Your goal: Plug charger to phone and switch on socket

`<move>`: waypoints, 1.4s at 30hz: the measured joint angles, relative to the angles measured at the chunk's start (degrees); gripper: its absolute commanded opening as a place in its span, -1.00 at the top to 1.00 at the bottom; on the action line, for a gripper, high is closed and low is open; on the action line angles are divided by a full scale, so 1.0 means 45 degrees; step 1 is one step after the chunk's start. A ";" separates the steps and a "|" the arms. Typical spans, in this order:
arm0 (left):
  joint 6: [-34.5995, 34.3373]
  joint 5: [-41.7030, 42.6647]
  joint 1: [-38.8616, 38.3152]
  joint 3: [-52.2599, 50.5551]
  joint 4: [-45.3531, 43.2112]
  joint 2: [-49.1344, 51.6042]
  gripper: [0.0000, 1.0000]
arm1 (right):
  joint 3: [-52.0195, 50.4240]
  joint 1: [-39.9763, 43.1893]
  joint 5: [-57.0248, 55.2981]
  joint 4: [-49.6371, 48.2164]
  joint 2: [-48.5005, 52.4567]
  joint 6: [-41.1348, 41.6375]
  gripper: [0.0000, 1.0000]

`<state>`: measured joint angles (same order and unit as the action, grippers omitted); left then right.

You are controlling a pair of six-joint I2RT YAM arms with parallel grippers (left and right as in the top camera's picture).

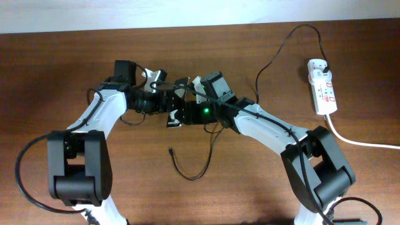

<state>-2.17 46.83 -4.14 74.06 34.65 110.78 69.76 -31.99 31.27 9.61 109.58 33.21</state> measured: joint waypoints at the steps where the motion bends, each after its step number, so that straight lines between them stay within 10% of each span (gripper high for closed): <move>1: -0.0005 0.0073 0.0000 0.0000 0.0000 0.0000 -0.44 | 0.0000 0.0000 0.0005 -0.0029 0.0000 0.0034 0.42; 28: 0.0243 0.1987 0.0636 -0.0010 -0.0607 0.0000 -0.82 | -0.0039 0.0622 0.1763 -0.1044 0.0092 0.0102 0.92; 33: 0.0903 0.6868 0.1462 -0.0034 -0.2914 -0.0024 -0.57 | -0.0029 0.1404 0.5008 -0.2705 0.0097 -0.0253 0.92; 42: 0.0544 0.8568 0.1331 -0.0058 -0.3677 -0.0024 0.21 | -0.0010 0.1409 0.6144 -0.3978 0.0092 -0.0583 0.92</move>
<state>0.27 85.38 1.85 73.80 18.11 110.67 69.71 -25.65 58.92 -8.29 110.00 30.59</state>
